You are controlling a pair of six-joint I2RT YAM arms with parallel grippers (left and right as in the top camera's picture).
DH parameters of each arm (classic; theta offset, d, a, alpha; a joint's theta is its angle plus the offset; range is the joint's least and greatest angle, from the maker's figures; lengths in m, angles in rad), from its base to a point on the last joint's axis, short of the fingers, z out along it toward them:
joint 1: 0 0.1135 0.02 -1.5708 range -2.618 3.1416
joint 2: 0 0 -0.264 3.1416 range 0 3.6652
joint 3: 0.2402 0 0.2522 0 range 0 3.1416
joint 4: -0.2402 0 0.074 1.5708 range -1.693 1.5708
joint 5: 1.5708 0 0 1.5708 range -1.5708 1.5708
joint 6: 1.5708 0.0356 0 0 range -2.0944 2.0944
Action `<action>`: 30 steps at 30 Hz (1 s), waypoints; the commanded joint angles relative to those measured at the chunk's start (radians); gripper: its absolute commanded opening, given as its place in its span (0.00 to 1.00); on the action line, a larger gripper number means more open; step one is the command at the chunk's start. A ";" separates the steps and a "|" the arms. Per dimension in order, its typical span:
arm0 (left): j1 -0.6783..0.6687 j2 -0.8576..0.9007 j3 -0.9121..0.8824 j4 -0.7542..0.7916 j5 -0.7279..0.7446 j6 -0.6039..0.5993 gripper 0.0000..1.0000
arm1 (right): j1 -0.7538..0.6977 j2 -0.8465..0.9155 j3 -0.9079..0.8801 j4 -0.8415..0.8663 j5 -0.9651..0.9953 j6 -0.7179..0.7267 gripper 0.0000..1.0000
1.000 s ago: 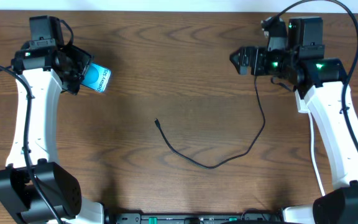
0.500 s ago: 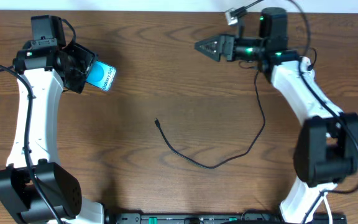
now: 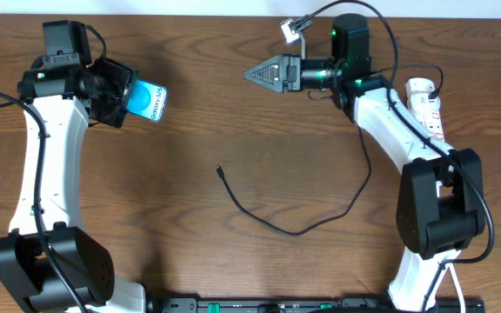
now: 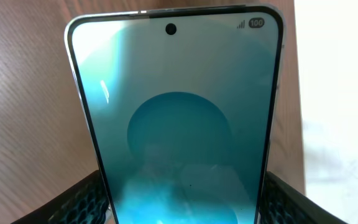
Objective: Plug charger to phone and switch on socket
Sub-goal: 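Bring the right gripper to the phone's bottom edge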
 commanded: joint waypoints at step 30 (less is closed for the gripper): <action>-0.039 0.013 0.003 0.006 0.196 -0.290 0.07 | 0.094 0.010 0.012 0.229 0.183 0.438 0.99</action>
